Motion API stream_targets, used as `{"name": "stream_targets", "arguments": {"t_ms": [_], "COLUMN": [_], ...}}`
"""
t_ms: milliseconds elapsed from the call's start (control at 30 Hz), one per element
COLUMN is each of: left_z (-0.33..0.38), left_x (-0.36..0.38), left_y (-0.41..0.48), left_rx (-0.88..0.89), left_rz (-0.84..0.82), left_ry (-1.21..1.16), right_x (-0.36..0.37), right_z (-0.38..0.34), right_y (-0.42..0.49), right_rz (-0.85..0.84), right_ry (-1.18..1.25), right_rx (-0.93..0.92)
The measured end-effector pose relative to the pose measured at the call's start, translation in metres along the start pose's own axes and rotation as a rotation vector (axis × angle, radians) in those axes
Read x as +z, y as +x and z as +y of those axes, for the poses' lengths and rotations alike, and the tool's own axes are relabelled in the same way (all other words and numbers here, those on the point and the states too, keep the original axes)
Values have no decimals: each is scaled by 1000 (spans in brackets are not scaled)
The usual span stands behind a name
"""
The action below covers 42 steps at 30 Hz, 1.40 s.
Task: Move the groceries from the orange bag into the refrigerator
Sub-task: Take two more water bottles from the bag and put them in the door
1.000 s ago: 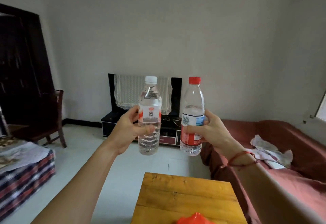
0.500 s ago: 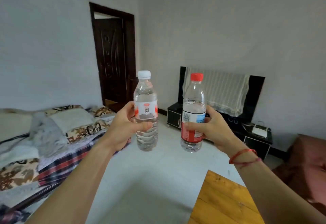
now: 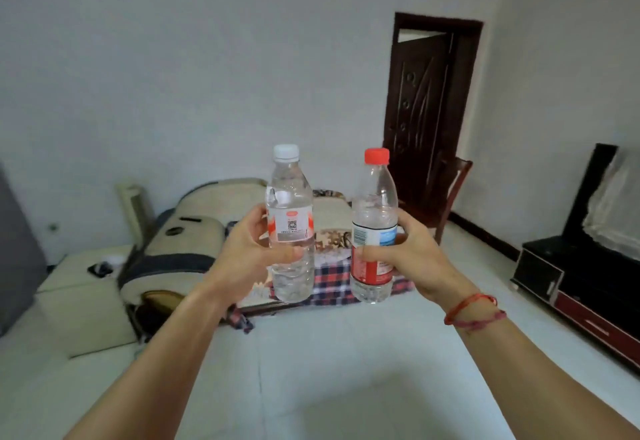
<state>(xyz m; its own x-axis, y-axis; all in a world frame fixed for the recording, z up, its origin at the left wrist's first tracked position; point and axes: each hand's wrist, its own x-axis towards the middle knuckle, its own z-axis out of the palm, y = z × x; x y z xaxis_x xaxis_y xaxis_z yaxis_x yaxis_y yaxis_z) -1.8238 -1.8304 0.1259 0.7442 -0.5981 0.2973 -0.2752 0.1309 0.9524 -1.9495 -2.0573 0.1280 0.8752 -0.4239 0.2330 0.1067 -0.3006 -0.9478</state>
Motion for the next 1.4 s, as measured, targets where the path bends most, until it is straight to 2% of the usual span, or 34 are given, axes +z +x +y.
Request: {"name": "stream_targets", "arguments": {"t_ms": [367, 600, 833, 1100, 1400], "left_z": [27, 54, 73, 85, 88], "left_x": [-84, -124, -157, -197, -247], "left_y": [-119, -206, -295, -363, -401], "left_rx": [-30, -47, -75, -96, -62], "left_rz": [534, 788, 1011, 1115, 1142], "left_ry": [111, 180, 240, 292, 298], "right_x": [133, 233, 328, 398, 456], "right_z": [-27, -49, -72, -96, -114], "right_y": [31, 8, -33, -77, -103], "right_rz": [-510, -796, -993, -1098, -1118], "right_ry": [133, 218, 267, 296, 291], "right_rx": [-137, -185, -206, -244, -256]}}
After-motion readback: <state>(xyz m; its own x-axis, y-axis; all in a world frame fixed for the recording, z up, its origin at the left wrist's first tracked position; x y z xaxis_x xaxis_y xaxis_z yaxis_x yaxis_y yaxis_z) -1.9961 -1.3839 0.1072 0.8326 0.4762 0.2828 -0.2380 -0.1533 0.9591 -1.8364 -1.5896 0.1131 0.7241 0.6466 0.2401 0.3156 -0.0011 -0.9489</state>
